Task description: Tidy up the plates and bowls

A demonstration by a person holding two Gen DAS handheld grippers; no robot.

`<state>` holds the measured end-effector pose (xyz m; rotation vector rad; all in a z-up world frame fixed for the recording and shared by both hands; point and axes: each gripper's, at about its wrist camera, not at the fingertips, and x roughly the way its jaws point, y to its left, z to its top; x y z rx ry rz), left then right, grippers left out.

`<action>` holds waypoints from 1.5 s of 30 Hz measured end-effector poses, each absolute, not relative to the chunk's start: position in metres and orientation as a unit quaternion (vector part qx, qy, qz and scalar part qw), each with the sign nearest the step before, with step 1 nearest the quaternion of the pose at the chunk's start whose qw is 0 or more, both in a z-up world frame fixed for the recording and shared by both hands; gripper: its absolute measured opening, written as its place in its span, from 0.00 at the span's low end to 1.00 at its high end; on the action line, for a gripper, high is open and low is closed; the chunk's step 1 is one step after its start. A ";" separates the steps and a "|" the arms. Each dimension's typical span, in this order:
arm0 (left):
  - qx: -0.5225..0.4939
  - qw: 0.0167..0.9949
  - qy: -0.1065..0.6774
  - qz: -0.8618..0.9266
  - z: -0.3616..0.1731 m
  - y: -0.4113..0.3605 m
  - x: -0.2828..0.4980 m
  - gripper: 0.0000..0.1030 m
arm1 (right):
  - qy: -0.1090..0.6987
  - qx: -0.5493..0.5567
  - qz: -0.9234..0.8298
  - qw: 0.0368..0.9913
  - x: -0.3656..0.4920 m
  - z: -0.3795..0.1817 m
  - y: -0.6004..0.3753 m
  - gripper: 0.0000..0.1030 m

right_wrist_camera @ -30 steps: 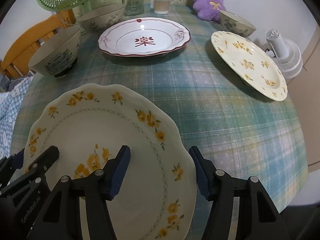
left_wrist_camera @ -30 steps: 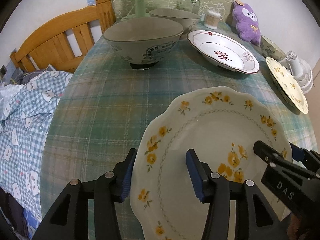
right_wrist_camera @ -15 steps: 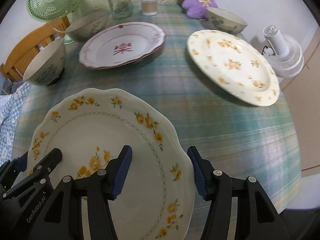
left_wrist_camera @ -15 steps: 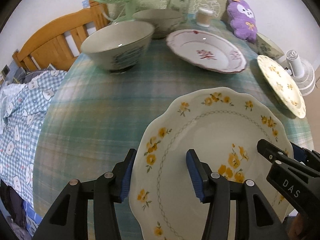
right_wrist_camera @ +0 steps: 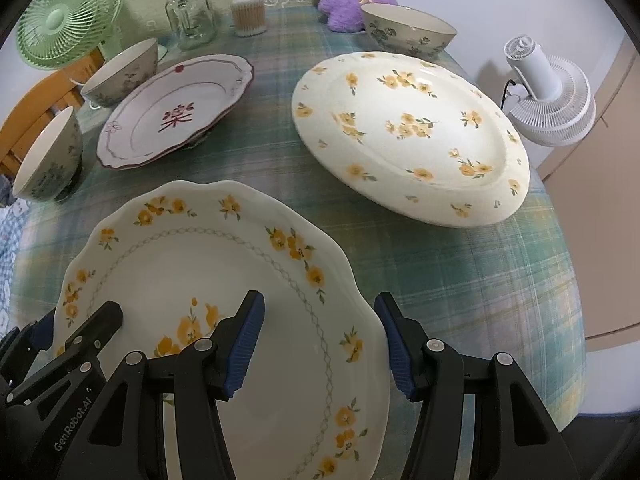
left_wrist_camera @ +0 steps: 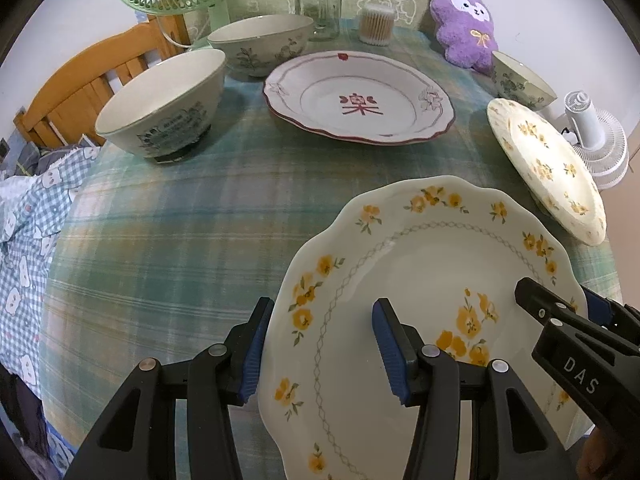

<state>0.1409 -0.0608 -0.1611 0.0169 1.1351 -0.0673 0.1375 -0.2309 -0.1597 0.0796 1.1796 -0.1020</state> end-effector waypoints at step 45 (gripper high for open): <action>0.004 0.885 0.465 -0.037 -0.089 -0.210 0.184 0.90 | 0.463 0.044 -0.036 0.885 0.180 -0.082 -0.388 0.84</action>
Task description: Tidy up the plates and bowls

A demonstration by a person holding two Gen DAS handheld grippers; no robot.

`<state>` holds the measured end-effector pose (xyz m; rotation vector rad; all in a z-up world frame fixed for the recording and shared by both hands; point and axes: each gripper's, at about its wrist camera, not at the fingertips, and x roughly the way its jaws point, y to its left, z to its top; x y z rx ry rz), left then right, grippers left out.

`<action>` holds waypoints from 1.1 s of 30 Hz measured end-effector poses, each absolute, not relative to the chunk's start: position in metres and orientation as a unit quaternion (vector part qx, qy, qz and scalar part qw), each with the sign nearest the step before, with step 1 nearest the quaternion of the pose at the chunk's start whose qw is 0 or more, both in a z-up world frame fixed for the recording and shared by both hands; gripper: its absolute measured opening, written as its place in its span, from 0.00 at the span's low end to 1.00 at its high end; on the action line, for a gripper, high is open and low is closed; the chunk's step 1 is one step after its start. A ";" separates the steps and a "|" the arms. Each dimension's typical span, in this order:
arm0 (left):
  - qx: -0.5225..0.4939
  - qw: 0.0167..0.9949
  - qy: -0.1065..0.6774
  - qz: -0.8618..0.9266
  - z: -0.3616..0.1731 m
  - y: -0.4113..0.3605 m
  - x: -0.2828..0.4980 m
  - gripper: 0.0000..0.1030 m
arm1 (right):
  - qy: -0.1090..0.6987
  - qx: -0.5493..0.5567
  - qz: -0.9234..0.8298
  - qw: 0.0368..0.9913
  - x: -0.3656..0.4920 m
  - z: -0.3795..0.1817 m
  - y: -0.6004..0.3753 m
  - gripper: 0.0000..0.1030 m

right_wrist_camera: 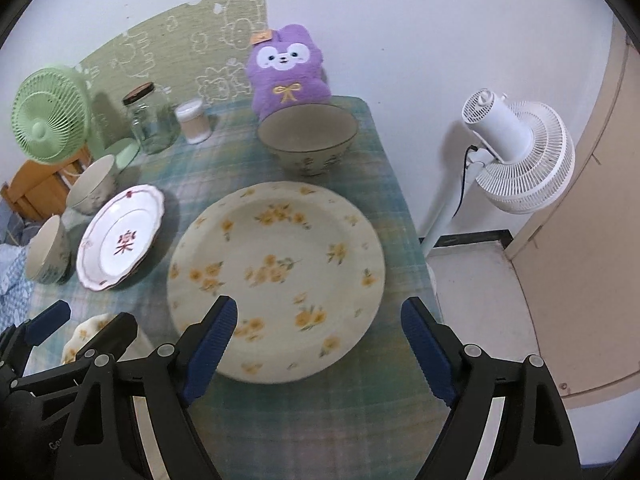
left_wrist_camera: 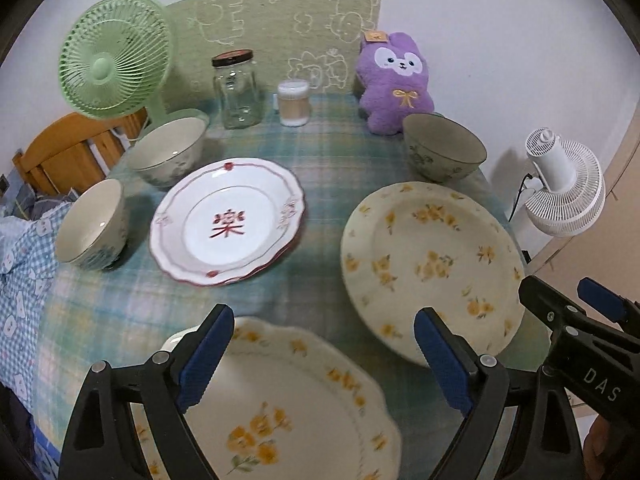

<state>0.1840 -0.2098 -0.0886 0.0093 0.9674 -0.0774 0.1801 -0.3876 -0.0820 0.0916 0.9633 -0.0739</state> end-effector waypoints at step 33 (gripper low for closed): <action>0.029 0.861 0.507 -0.025 -0.162 -0.261 0.271 0.55 | 0.517 0.049 -0.028 0.854 0.277 -0.164 -0.429 0.59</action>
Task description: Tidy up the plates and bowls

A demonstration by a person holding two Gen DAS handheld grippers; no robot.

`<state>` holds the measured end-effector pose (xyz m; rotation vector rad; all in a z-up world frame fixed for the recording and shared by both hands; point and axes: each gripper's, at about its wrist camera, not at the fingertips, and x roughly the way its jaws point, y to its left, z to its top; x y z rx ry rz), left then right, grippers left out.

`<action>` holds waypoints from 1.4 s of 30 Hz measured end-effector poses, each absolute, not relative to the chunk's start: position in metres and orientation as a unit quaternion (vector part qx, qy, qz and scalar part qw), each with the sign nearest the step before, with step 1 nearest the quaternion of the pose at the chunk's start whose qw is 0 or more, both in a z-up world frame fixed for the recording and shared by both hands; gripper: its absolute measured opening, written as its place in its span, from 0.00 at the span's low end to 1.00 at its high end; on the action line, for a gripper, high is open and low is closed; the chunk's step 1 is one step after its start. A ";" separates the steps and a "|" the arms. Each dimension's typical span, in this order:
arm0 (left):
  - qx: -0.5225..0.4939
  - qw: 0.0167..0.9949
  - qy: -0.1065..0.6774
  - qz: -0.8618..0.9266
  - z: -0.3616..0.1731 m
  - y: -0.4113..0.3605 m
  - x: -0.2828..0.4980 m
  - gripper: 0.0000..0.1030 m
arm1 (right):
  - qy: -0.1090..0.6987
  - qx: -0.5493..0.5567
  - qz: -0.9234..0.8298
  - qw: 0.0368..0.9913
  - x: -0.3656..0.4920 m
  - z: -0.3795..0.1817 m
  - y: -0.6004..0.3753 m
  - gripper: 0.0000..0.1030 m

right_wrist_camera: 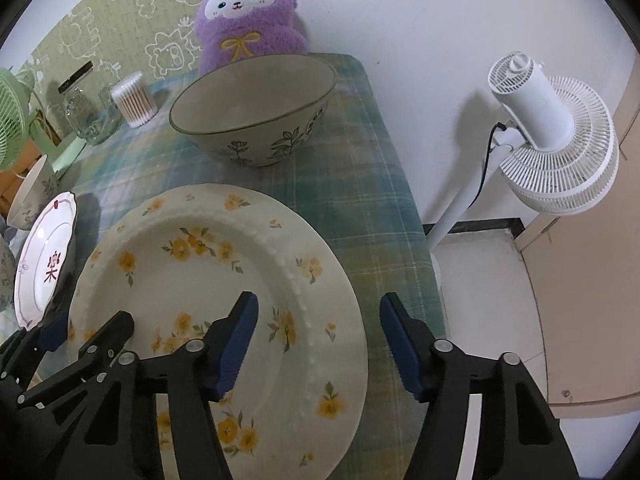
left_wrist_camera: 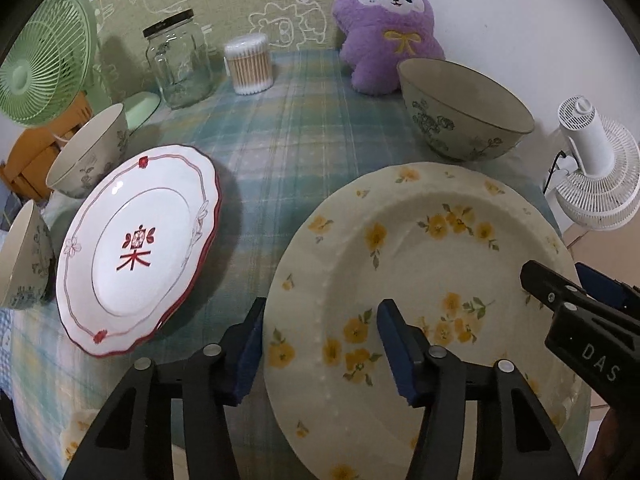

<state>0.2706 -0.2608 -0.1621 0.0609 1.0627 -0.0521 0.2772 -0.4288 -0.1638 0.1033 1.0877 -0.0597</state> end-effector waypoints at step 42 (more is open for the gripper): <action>0.014 0.885 0.460 -0.073 -0.087 -0.192 0.204 0.54 | 0.490 0.055 -0.083 0.866 0.186 -0.087 -0.351 0.54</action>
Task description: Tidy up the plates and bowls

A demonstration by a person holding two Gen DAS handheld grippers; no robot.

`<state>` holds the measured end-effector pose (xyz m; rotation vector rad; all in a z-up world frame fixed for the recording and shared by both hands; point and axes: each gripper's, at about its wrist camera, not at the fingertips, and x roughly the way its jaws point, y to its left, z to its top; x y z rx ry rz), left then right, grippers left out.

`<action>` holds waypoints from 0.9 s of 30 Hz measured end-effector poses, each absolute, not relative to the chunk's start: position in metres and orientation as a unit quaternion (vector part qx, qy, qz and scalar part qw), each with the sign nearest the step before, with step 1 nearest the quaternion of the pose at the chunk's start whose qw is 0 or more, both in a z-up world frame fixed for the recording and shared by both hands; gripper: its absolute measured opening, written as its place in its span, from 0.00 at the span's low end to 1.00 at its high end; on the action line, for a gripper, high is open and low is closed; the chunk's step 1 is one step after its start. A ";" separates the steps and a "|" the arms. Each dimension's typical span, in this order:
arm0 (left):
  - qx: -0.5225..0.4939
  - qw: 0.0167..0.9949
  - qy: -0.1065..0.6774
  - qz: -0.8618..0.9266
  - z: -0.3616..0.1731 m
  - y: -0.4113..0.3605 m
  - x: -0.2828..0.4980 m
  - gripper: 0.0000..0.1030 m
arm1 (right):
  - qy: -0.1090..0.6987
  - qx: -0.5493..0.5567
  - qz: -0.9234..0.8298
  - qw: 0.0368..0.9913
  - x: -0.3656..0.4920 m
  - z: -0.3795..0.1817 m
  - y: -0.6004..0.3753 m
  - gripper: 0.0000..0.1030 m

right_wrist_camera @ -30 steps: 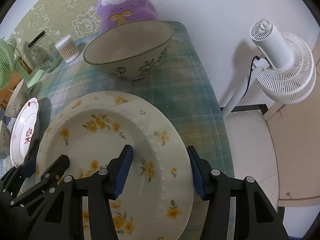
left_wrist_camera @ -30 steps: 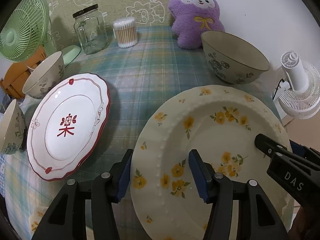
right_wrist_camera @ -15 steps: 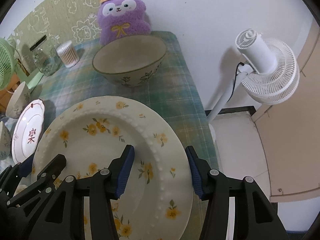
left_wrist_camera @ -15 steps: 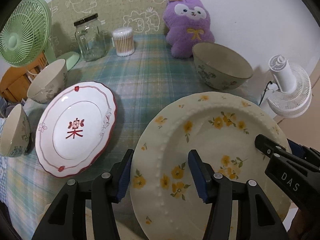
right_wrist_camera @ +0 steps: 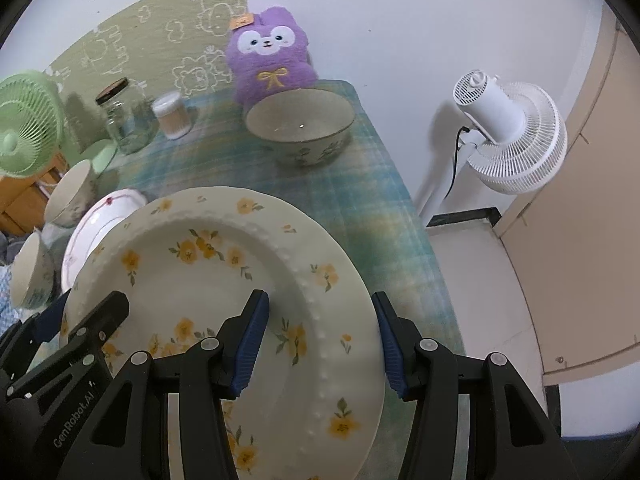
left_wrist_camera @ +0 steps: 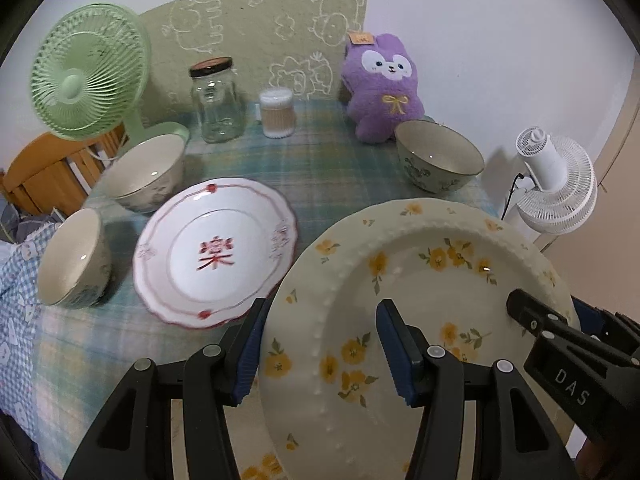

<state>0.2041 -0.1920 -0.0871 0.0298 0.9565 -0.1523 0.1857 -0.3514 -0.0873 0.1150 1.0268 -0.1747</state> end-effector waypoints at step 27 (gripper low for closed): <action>0.021 0.857 0.509 -0.073 -0.129 -0.099 0.116 0.54 | 0.526 0.050 -0.085 0.845 0.096 -0.121 -0.252 0.54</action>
